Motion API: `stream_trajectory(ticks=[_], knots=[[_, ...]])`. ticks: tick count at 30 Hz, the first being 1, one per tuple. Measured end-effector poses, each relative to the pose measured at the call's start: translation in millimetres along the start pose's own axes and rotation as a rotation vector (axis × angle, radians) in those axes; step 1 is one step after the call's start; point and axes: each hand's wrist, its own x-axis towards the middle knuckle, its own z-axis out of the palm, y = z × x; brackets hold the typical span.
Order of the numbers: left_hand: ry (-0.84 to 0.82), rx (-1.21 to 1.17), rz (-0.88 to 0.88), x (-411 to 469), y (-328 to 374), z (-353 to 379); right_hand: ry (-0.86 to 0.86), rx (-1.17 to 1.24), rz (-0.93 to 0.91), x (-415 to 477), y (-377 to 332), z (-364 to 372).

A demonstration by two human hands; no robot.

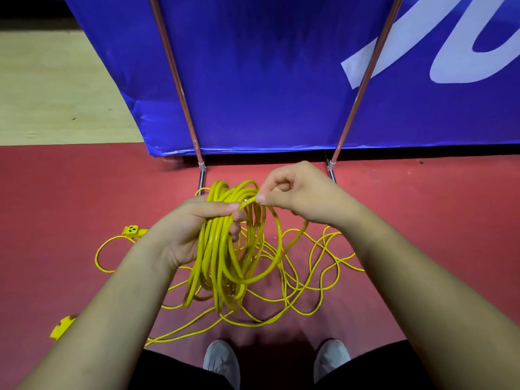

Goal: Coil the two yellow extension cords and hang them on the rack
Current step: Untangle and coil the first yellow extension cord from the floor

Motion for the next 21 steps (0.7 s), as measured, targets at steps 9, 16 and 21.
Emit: stream_trajectory(ticks=[9, 16, 21], knots=[[0.004, -0.135, 0.111, 4, 4, -4, -0.198, 0.079, 0.239, -15, 90, -21], [0.158, 0.062, 0.019, 3, 1, -10, 0.191, 0.501, 0.142, -3, 70, -36], [0.118, 0.072, -0.023, 1, 1, -10, 0.145, 0.401, 0.124, -8, 56, -36]])
